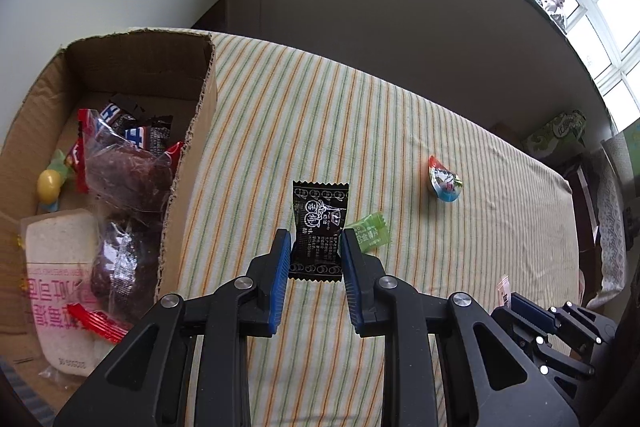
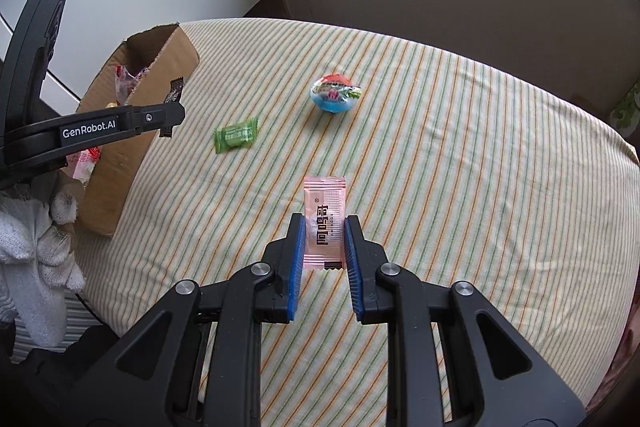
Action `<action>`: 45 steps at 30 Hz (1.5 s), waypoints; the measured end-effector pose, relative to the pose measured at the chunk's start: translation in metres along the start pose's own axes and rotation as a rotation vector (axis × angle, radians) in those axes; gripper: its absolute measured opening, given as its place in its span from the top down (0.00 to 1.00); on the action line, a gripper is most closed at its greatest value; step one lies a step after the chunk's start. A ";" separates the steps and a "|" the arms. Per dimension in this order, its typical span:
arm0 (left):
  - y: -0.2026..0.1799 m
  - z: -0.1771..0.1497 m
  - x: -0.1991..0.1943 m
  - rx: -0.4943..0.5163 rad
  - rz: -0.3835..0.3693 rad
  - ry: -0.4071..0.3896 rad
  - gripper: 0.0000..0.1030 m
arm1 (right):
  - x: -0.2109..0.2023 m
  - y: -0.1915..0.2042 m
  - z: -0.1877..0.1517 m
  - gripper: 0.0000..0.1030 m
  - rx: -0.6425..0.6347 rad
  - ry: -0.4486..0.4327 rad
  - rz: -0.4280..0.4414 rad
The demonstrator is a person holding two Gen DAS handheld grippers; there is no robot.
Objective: Organize snacks
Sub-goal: 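Carry the black packet into the box with the left tool while the right tool carries the pink candy there, then release the black packet in the box with the left tool while the right tool drops the pink candy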
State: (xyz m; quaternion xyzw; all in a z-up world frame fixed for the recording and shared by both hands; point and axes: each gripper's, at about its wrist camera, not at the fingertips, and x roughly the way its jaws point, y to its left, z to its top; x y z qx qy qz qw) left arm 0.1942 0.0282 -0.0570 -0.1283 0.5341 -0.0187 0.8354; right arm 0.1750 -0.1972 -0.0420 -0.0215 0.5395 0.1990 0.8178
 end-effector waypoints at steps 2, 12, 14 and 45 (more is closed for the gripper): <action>0.002 0.000 -0.011 0.007 0.010 -0.023 0.77 | -0.004 0.006 0.007 0.80 -0.016 -0.011 0.010; 0.026 -0.004 -0.050 -0.043 0.066 -0.119 0.77 | 0.001 0.063 0.057 0.80 -0.136 -0.045 0.078; 0.034 -0.006 -0.055 -0.062 0.076 -0.131 0.77 | 0.004 0.078 0.066 0.80 -0.167 -0.052 0.090; 0.134 -0.039 -0.080 -0.287 0.170 -0.155 0.77 | 0.047 0.218 0.117 0.79 -0.396 0.013 0.234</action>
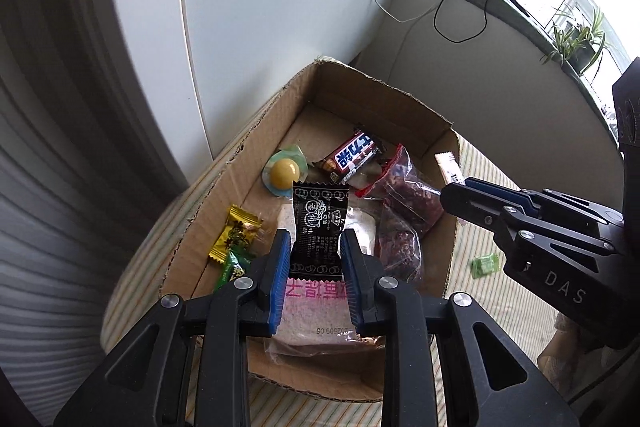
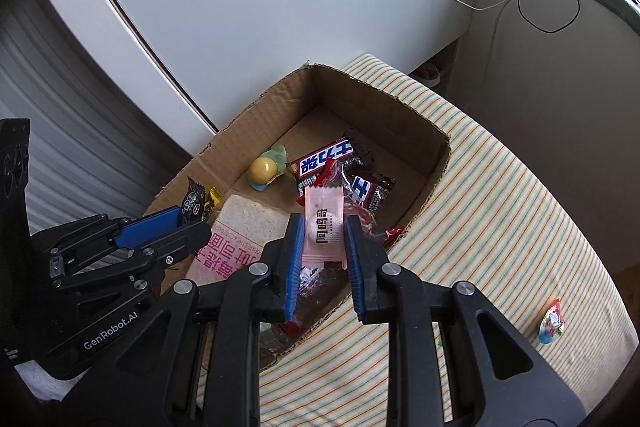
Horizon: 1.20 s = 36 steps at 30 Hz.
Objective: Organize snacks
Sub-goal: 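Release the black packet in the box with the left tool while the right tool drops the pink candy, then move the left tool to the green mint candy while the right tool approaches the round candy egg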
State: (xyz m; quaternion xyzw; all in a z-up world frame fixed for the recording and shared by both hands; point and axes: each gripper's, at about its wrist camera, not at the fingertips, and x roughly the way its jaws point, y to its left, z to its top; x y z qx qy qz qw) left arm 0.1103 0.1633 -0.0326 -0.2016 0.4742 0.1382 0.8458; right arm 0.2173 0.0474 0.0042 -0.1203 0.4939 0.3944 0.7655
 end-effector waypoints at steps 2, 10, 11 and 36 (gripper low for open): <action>0.000 -0.001 -0.001 0.003 0.004 -0.004 0.77 | 0.000 0.001 0.001 0.66 -0.002 0.001 -0.006; -0.001 -0.001 -0.003 0.011 0.018 -0.009 0.72 | -0.016 -0.006 -0.001 0.35 0.015 -0.036 -0.031; -0.002 -0.001 -0.003 0.014 0.017 -0.011 0.72 | -0.018 -0.008 -0.001 0.35 0.019 -0.037 -0.034; -0.073 -0.006 -0.010 0.148 -0.114 0.011 0.72 | -0.092 -0.124 -0.063 0.33 0.111 -0.059 -0.190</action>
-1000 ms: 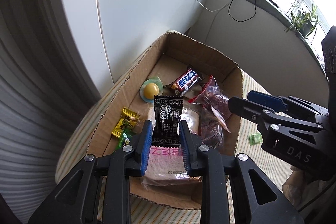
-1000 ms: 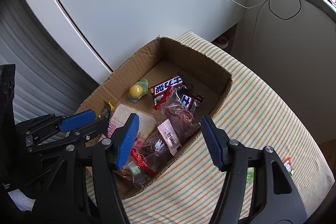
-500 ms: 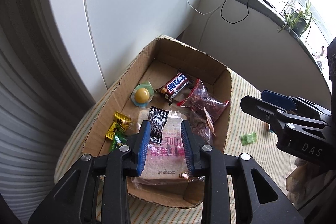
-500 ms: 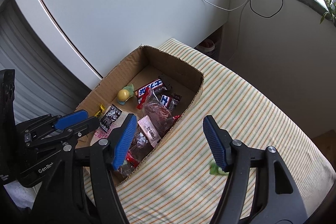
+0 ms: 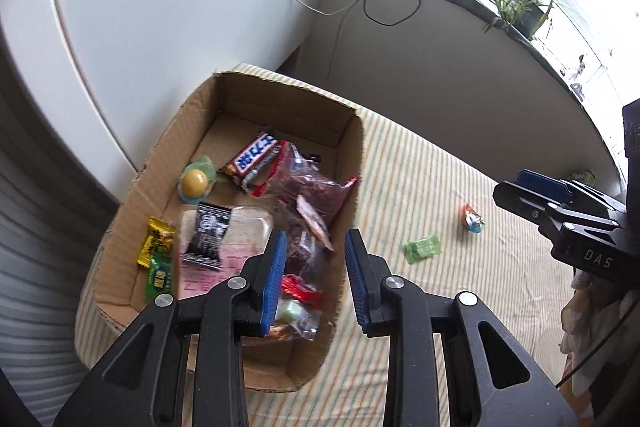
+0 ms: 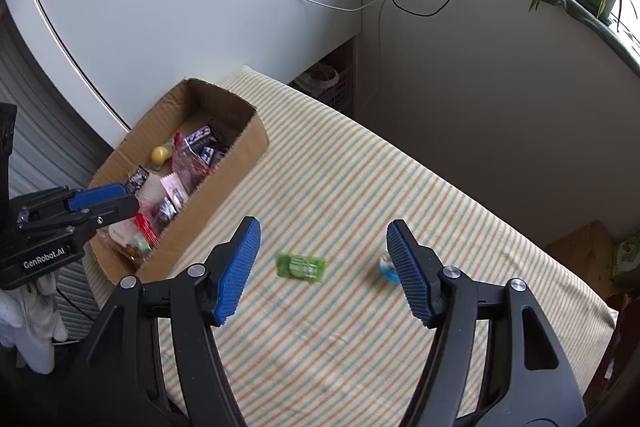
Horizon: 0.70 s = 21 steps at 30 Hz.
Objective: Organize snacks
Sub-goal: 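Move the left tool to the green mint candy while the right tool approaches the round candy egg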
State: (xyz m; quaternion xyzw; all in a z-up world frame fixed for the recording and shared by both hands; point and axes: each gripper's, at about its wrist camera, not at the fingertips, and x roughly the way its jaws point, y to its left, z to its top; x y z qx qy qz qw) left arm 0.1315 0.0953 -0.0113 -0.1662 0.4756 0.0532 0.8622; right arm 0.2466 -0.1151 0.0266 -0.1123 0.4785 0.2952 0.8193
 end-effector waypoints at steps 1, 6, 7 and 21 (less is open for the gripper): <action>-0.008 0.000 0.002 0.016 -0.015 0.006 0.72 | 0.000 -0.007 -0.004 0.33 -0.004 0.010 -0.011; -0.050 0.000 0.021 0.113 -0.090 0.062 0.70 | 0.005 -0.039 -0.020 0.33 -0.005 0.060 -0.018; -0.058 0.000 0.026 0.133 -0.110 0.080 0.69 | 0.007 -0.045 -0.023 0.33 -0.004 0.072 -0.025; -0.113 0.001 0.098 0.389 -0.126 0.250 0.64 | 0.062 -0.077 -0.029 0.33 0.050 0.180 0.013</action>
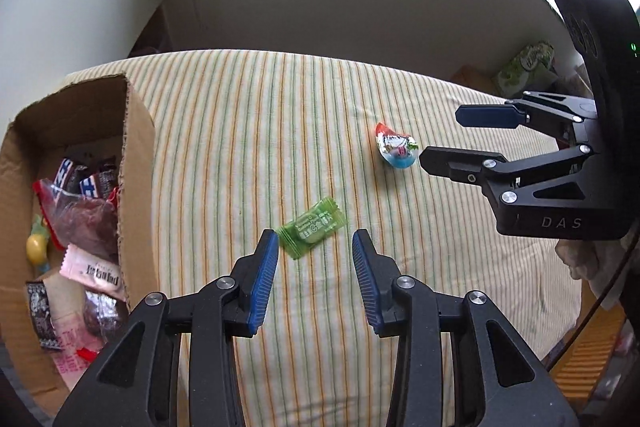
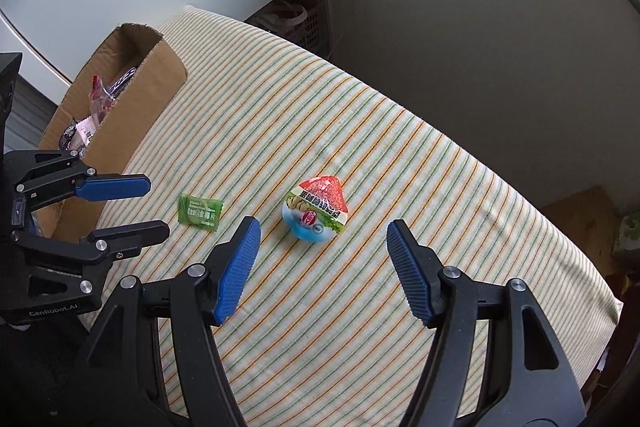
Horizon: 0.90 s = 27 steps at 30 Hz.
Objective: Organize snacks
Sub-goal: 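Move the left tool to the green mint candy while the right tool approaches the round candy egg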
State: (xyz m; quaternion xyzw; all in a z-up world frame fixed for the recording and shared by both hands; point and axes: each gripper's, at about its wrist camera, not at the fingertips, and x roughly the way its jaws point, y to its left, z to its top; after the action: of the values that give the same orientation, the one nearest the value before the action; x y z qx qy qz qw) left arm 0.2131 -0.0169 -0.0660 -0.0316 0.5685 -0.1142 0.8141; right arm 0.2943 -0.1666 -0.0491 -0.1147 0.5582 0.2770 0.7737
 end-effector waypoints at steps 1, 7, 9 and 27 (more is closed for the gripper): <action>-0.003 0.001 0.003 0.036 0.015 0.006 0.64 | 0.003 -0.002 0.000 0.33 0.014 0.002 0.010; -0.018 0.005 0.021 0.183 0.053 0.055 0.64 | 0.010 -0.006 -0.003 0.33 0.053 -0.002 0.023; -0.022 0.005 0.028 0.216 0.067 0.073 0.64 | 0.013 -0.004 -0.001 0.33 0.053 -0.002 0.023; -0.020 0.006 0.045 0.183 0.089 0.078 0.78 | 0.045 0.013 0.005 0.40 0.034 0.035 -0.007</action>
State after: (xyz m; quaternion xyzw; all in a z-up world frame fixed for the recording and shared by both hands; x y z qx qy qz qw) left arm 0.2307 -0.0471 -0.1011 0.0728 0.5877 -0.1307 0.7951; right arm 0.3010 -0.1398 -0.0870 -0.1084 0.5758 0.2629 0.7665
